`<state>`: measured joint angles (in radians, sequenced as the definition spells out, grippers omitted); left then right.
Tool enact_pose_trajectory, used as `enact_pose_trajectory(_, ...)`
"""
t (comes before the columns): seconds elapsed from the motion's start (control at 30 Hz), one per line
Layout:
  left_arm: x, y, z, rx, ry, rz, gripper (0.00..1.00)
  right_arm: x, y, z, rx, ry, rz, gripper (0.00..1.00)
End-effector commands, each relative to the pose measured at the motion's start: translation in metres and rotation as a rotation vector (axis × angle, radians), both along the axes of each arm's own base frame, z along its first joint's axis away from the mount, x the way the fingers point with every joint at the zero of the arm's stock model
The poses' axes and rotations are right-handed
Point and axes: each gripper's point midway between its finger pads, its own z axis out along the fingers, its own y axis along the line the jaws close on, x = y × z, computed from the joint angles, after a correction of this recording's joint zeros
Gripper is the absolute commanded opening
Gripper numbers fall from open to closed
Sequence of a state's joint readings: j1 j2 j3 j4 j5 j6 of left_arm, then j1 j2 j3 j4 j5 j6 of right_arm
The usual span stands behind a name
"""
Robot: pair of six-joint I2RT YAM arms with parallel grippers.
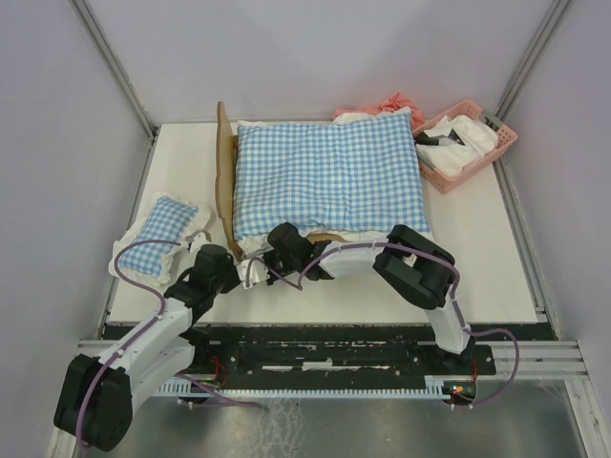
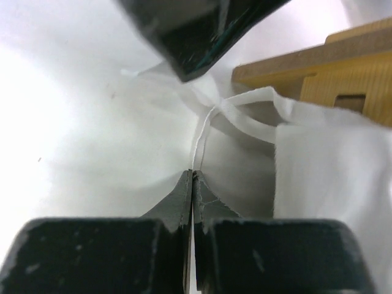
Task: Set up the pet bed
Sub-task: Tie the ropes to the bed frame.
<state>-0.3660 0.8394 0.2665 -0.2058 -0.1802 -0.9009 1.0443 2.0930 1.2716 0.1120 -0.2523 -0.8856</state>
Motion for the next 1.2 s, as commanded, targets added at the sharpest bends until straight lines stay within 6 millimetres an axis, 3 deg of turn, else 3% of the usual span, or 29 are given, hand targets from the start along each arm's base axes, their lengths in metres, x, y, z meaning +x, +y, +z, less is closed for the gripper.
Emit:
enact_pose_trajectory(0.0,0.009,-0.004,0.007,-0.039,-0.036,0.018,0.03,-0.002,-0.011,0.024,0.063,-0.065,0.005,0.02)
enact_pose_trajectory(0.37,0.007,-0.004,0.007,-0.029,-0.045,-0.005,0.09,0.000,-0.022,0.058,0.071,-0.183,0.045,0.02)
enact_pose_trajectory(0.6,0.009,-0.003,0.012,-0.006,-0.094,-0.037,0.11,0.004,-0.026,0.073,0.070,-0.141,-0.029,0.02)
enact_pose_trajectory(0.9,0.017,-0.010,0.069,0.012,-0.360,-0.162,0.31,-0.016,-0.022,0.087,0.149,0.020,-0.056,0.02)
enact_pose_trajectory(1.03,0.017,-0.010,0.098,0.061,-0.509,-0.225,0.32,-0.020,-0.019,0.099,0.207,0.095,-0.077,0.02)
enact_pose_trajectory(1.17,0.013,-0.023,0.116,0.067,-0.616,-0.336,0.27,-0.020,-0.016,0.108,0.242,0.156,-0.098,0.02)
